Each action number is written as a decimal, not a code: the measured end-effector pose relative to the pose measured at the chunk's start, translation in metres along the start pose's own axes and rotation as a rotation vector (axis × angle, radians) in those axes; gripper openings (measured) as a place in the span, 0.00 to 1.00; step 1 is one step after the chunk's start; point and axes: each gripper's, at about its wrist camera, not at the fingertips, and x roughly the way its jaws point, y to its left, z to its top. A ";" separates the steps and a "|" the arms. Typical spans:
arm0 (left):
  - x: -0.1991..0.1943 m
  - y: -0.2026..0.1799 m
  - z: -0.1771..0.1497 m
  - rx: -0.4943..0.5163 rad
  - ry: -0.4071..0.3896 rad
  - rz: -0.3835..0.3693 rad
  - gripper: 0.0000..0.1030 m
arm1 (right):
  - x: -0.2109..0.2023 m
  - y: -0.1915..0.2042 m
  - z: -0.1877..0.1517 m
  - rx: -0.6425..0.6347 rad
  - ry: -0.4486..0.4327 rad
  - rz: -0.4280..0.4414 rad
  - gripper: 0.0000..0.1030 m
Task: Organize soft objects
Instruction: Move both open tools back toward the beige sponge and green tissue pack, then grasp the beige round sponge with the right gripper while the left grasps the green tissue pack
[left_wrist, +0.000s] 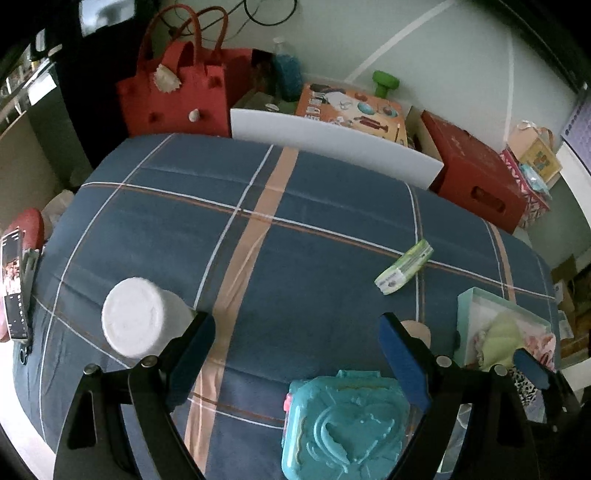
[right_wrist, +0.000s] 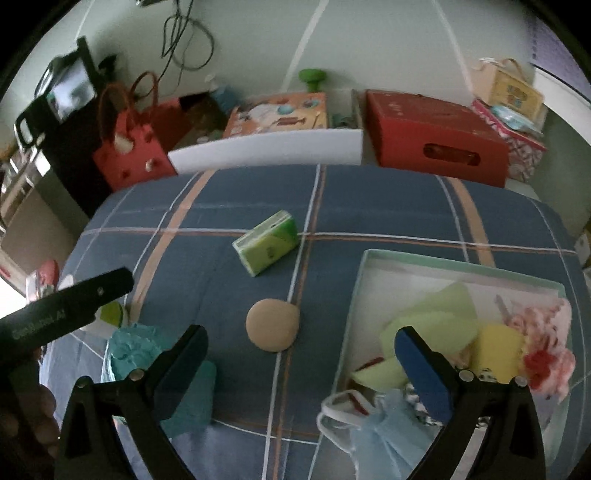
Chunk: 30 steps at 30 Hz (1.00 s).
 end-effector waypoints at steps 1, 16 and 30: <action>0.001 -0.001 0.001 0.004 0.002 -0.009 0.87 | 0.005 0.003 0.001 -0.002 0.015 0.013 0.96; 0.034 -0.004 0.020 0.040 0.074 -0.032 0.87 | 0.063 0.012 0.013 0.013 0.161 0.072 0.68; 0.049 -0.016 0.026 0.069 0.097 -0.040 0.87 | 0.093 0.015 0.013 0.014 0.226 0.052 0.53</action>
